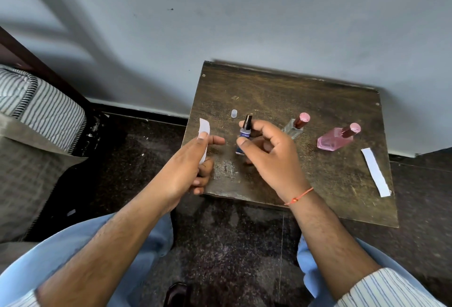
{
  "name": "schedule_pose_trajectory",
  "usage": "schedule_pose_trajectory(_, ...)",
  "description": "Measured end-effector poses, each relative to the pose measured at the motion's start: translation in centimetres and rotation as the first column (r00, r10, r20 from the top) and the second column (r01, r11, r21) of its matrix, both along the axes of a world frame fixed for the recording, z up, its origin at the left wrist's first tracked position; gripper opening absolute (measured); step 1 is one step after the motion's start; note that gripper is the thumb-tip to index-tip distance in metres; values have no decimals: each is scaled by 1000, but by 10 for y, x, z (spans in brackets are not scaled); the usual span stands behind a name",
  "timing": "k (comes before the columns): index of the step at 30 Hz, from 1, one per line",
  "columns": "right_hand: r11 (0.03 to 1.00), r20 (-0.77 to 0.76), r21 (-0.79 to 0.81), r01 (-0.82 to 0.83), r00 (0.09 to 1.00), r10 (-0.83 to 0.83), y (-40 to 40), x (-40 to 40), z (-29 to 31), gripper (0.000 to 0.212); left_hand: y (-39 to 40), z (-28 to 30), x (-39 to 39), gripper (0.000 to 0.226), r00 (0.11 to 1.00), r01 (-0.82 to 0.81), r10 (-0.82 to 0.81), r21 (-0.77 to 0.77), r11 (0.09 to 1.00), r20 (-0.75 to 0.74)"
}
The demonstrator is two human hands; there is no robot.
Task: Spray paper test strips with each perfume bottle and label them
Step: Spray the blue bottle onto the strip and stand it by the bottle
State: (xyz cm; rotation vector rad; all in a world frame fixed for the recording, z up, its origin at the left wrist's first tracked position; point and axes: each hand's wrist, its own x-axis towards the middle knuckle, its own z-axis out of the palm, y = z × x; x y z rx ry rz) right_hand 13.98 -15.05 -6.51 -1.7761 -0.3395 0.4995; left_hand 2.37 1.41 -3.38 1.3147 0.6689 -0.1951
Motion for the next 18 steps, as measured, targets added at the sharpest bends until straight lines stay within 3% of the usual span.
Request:
schedule_pose_trajectory(2, 979, -298, 199, 48, 954, 14, -2, 1, 9, 23, -2, 1, 0, 45, 1000, 9, -9, 16, 1000, 23)
schedule_pose_trajectory(4, 954, -424, 295, 60, 903, 74, -5, 1, 15, 19, -3, 2, 1, 43, 998, 22, -24, 36, 999, 50)
schedule_pose_trajectory(12, 915, -652, 400, 58, 719, 239, -16, 2, 30, 23, -14, -4, 15, 35, 994, 17, -28, 104, 994, 101)
schedule_pose_trajectory(18, 869, -785, 476, 136, 512, 350, -31, 5, 39, 52, -24, -3, 23, 35, 992, 26, -38, 102, 994, 117)
